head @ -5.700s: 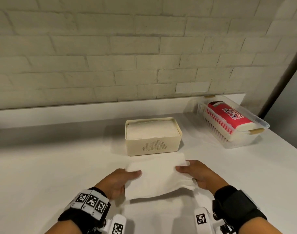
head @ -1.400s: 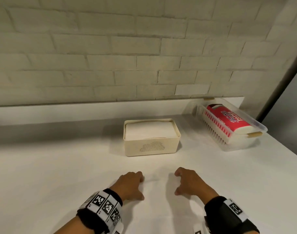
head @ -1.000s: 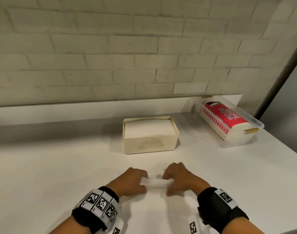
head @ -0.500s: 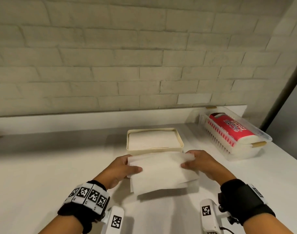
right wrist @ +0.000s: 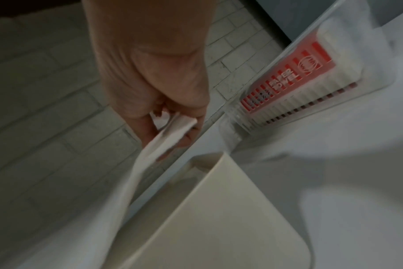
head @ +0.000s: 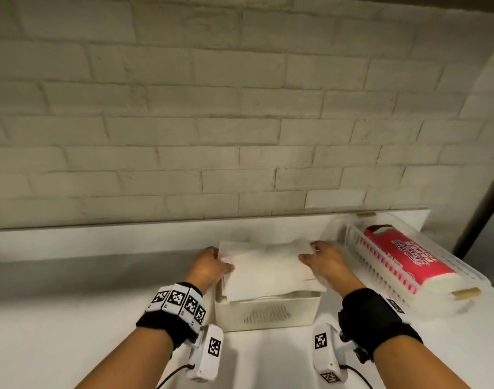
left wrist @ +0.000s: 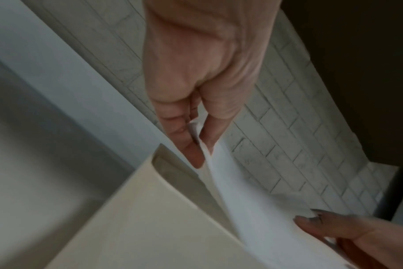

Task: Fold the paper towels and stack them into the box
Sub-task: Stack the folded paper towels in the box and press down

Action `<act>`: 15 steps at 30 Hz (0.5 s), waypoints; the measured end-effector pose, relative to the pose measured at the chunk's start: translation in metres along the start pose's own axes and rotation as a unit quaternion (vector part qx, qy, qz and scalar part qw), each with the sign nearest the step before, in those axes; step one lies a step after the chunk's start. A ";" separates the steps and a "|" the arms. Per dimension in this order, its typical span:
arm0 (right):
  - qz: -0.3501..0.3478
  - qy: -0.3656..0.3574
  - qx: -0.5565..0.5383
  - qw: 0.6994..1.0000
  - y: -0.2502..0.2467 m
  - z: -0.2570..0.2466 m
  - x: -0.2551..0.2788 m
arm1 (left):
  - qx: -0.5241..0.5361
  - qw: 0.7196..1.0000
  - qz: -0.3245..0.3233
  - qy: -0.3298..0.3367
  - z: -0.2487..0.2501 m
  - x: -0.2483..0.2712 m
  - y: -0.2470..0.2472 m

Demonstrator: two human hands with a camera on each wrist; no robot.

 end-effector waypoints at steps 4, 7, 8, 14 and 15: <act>-0.018 0.028 0.037 0.999 0.014 0.013 -0.018 | -0.129 0.991 -0.023 -0.004 -0.005 -0.009 0.006; -0.025 0.030 0.078 0.996 0.015 0.017 -0.025 | -0.134 0.990 -0.040 -0.007 -0.011 -0.013 0.010; -0.025 0.032 0.088 0.995 0.014 0.018 -0.026 | -0.134 0.990 -0.047 -0.007 -0.013 -0.014 0.011; -0.052 0.036 0.123 0.990 0.015 0.025 -0.023 | -0.111 0.991 -0.066 -0.033 -0.020 -0.005 0.009; -0.054 0.036 0.127 0.990 0.016 0.025 -0.022 | -0.104 0.992 -0.059 -0.034 -0.019 -0.002 0.007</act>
Point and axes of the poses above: each hand's wrist, its own x-axis away from the middle knuckle, its own y-axis out of the palm, z = x × y, the point moved 6 cm from there along -x, towards the middle knuckle, and after that the axes turned 1 degree about z, right-handed, at the moved point
